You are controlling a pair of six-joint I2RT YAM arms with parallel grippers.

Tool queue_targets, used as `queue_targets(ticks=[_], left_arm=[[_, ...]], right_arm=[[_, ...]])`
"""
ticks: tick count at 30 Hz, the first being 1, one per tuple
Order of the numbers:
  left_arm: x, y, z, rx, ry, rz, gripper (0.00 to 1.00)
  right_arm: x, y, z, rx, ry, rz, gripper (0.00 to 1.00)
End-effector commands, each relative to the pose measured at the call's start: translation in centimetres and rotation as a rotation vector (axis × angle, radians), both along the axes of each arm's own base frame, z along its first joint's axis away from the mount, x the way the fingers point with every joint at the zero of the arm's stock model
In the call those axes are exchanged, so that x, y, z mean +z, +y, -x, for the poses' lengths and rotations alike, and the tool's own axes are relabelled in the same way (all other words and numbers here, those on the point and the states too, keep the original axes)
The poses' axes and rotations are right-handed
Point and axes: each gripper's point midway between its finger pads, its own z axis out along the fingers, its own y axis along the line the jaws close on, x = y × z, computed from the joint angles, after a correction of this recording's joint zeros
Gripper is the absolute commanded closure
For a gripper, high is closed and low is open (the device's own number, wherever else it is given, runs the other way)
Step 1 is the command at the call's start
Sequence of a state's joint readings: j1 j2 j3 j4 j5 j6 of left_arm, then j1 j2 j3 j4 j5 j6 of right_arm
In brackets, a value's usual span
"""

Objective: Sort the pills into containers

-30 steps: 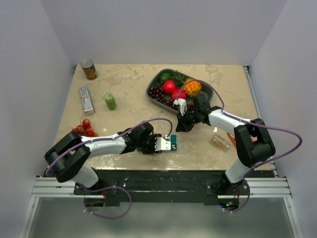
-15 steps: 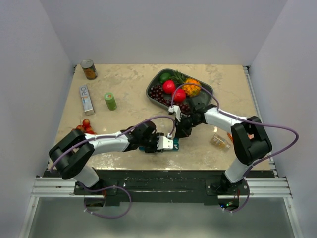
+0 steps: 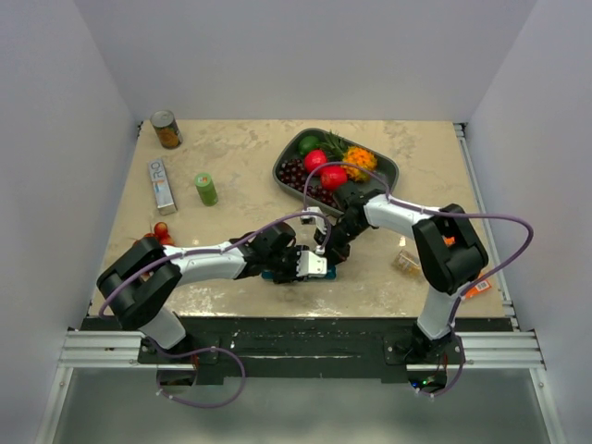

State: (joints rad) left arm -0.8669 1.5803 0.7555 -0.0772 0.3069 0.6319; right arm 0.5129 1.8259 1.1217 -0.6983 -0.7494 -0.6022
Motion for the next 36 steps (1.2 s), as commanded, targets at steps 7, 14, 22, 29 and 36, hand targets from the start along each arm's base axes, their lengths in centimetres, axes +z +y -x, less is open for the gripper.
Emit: queue_targets(ticks=[7, 14, 22, 29, 36], left_arm=[[-1.0, 0.5, 0.4, 0.013, 0.031, -0.040, 0.99], [-0.9, 0.4, 0.3, 0.017, 0.030, -0.043, 0.99], [-1.1, 0.4, 0.3, 0.023, 0.039, -0.046, 1.00], [-1.3, 0.5, 0.3, 0.030, 0.043, -0.053, 1.00], [-1.3, 0.6, 0.2, 0.037, 0.041, -0.057, 1.00]], right_arm=[[4.9, -0.9, 0.1, 0.055, -0.142, -0.113, 1.00], [3.0, -1.9, -0.2, 0.022, -0.130, -0.039, 1.00], [-4.0, -4.2, -1.7, -0.119, -0.035, 0.244, 1.00], [2.3, -1.2, 0.6, 0.008, 0.028, -0.058, 1.00], [6.4, -0.8, 1.9, 0.100, -0.024, -0.235, 1.00]])
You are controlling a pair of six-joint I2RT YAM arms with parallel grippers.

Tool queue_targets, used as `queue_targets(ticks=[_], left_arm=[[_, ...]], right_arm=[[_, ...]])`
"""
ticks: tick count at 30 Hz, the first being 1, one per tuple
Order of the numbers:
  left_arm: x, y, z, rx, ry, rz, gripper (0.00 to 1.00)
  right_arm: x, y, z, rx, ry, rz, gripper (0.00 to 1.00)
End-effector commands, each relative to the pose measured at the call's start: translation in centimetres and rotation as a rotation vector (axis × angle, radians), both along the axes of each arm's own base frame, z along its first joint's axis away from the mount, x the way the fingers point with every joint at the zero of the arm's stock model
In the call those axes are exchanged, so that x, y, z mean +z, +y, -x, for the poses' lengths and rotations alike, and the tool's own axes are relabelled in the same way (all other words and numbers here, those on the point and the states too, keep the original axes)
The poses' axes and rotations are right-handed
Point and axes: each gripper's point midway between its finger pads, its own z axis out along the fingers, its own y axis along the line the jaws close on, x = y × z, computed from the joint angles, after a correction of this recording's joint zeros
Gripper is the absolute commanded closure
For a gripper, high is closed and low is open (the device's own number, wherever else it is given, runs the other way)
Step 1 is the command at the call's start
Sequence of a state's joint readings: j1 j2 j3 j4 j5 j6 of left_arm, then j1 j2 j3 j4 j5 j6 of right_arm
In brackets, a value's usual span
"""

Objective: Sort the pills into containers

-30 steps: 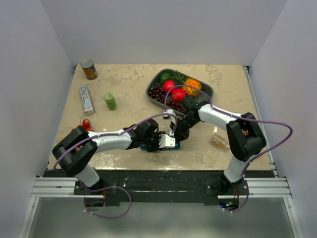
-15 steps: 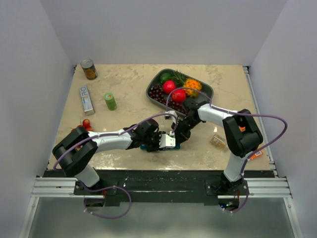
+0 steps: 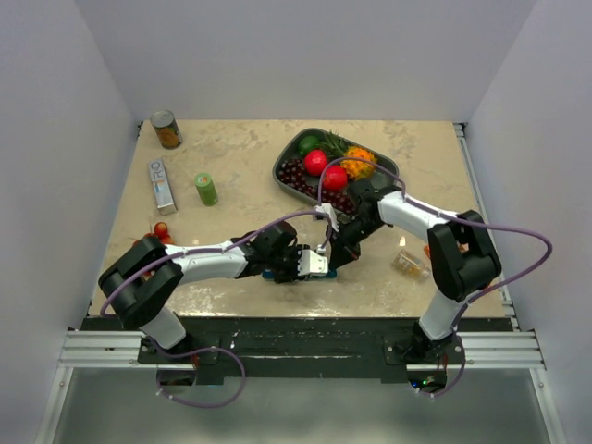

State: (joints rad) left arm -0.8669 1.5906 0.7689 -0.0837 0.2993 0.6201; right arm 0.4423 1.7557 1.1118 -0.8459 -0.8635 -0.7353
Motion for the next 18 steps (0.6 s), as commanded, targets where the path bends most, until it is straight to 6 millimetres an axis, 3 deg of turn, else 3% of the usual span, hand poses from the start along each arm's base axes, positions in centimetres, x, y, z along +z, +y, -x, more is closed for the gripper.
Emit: queue_targets(ticks=[1, 5, 9, 10, 14, 17, 18], left_arm=[[-1.3, 0.7, 0.4, 0.021, 0.034, -0.053, 1.00], [-1.3, 0.7, 0.3, 0.025, 0.035, -0.055, 1.00], [-1.4, 0.7, 0.3, 0.026, 0.036, -0.055, 1.00], [-1.3, 0.6, 0.3, 0.027, 0.036, -0.054, 1.00], [-1.3, 0.7, 0.2, 0.028, 0.031, -0.053, 1.00], [-1.3, 0.7, 0.1, 0.033, 0.031, -0.054, 1.00], [-1.3, 0.5, 0.0, 0.035, 0.030, -0.052, 1.00]], right_arm=[[3.4, 0.9, 0.4, 0.059, -0.064, -0.135, 1.00], [0.1, 0.3, -0.9, -0.005, -0.055, -0.023, 1.00], [-6.1, -2.1, -2.7, -0.137, -0.029, 0.268, 1.00], [-6.5, -2.2, -3.0, -0.149, -0.031, 0.289, 1.00], [-6.0, -2.1, -3.1, -0.150, -0.040, 0.273, 1.00], [-3.8, -1.0, -2.3, -0.086, -0.027, 0.155, 1.00], [-1.5, 0.0, -1.4, -0.057, 0.006, 0.057, 1.00]])
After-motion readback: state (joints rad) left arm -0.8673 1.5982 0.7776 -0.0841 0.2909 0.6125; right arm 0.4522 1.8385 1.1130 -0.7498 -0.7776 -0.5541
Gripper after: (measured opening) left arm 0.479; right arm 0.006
